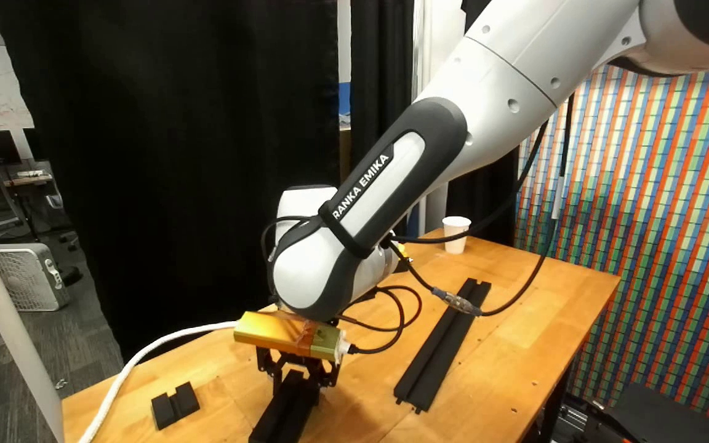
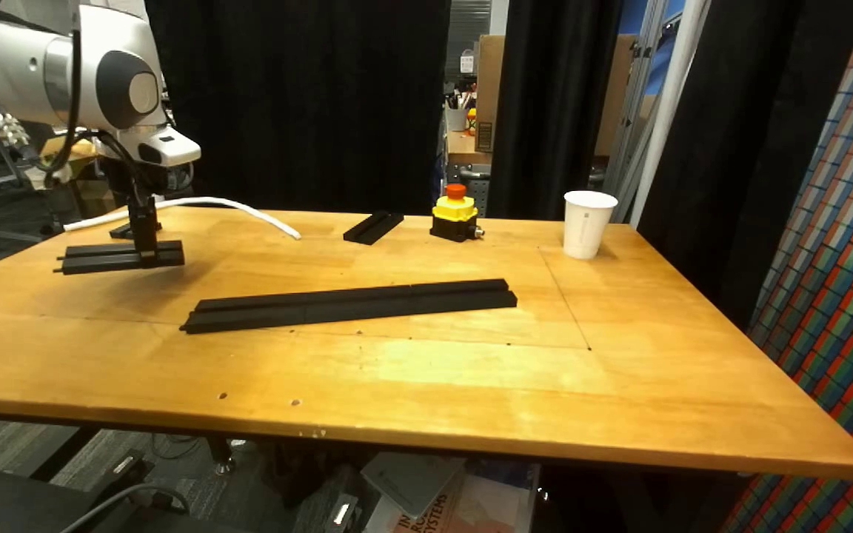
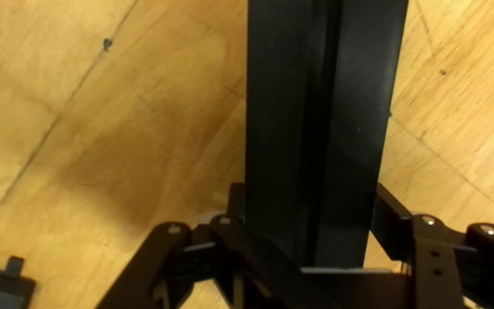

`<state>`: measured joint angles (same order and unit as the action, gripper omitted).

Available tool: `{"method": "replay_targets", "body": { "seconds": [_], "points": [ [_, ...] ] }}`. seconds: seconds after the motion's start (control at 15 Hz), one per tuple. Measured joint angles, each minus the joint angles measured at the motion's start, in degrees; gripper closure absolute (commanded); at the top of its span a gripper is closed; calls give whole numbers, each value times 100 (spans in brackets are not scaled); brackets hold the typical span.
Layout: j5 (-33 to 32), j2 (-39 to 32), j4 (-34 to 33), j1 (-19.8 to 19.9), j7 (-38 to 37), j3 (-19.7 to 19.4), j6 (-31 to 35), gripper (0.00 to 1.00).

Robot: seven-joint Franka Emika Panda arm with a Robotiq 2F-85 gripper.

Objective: Connect the four black objects together

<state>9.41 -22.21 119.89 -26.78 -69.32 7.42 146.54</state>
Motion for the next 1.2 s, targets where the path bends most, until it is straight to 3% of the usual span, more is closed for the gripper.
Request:
{"method": "replay_targets", "body": {
  "seconds": [0.27, 0.47, 0.87, 1.2],
  "points": [
    [-500, 319, 533, -63, -1199, -134, 22, 55],
    [-700, 608, 904, -32, -1703, -161, 14, 55],
    [-489, 1115, 1405, 280, -1784, 182, 15, 55],
    [100, 1354, 1661, 429, -1762, 520, 14, 55]
  ]
}}
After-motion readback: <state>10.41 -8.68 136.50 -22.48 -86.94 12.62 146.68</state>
